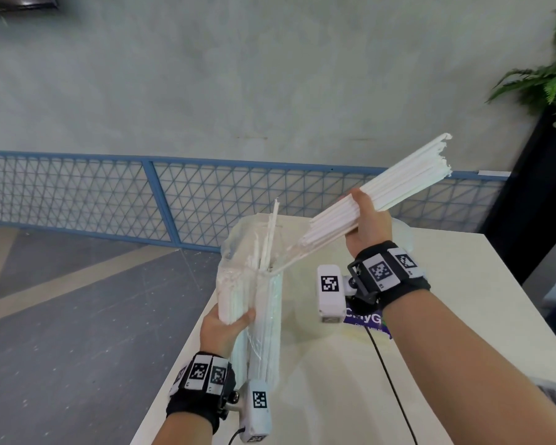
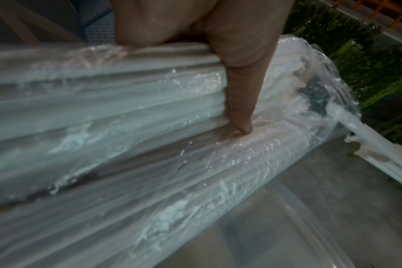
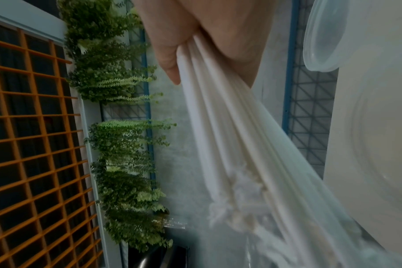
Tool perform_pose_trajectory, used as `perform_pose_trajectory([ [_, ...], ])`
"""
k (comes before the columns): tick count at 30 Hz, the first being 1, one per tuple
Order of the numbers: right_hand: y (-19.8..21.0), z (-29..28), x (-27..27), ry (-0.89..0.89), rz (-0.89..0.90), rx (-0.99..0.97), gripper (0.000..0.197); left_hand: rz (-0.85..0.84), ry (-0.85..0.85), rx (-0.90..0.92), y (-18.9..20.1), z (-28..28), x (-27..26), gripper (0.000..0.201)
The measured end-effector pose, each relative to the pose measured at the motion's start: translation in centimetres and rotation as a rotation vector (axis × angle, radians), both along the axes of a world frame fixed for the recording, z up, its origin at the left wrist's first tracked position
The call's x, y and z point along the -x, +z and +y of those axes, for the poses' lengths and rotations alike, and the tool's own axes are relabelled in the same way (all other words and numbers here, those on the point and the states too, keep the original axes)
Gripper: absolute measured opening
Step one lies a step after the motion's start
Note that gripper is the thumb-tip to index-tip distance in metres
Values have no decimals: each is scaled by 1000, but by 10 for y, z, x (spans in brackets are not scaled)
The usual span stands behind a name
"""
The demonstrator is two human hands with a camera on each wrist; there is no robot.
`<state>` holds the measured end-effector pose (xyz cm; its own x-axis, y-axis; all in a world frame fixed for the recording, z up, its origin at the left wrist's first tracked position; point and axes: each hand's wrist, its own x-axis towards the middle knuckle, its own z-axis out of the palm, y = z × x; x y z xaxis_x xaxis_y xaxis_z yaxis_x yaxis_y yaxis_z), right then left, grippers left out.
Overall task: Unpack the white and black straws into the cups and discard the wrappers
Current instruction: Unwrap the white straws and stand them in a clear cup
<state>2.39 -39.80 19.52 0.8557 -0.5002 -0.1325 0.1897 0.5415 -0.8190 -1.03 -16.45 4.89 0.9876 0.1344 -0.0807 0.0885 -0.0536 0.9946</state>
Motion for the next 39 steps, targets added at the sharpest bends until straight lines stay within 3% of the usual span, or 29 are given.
perform_pose_trajectory([
  [4,6,-13,2,-57,-6,4,17,-24,25,-6,4,-1,-1,27],
  [10,3,-26,-1,-123,79,43,44,3,90,-65,1,-10,-15,32],
  [22,-2,-19,-13,-182,-46,222,35,6,68,-52,-1,-26,-27,28],
  [25,-6,-19,-17,-190,-78,327,38,1,57,-29,1,-25,-24,29],
  [31,-43,-3,-13,-104,63,629,49,-12,26,-22,4,-24,-21,29],
  [36,-71,3,-15,-66,137,686,46,-18,11,-22,5,-23,-20,29],
  [39,-75,5,-18,-70,109,743,28,-28,-4,-8,7,-24,-20,29],
])
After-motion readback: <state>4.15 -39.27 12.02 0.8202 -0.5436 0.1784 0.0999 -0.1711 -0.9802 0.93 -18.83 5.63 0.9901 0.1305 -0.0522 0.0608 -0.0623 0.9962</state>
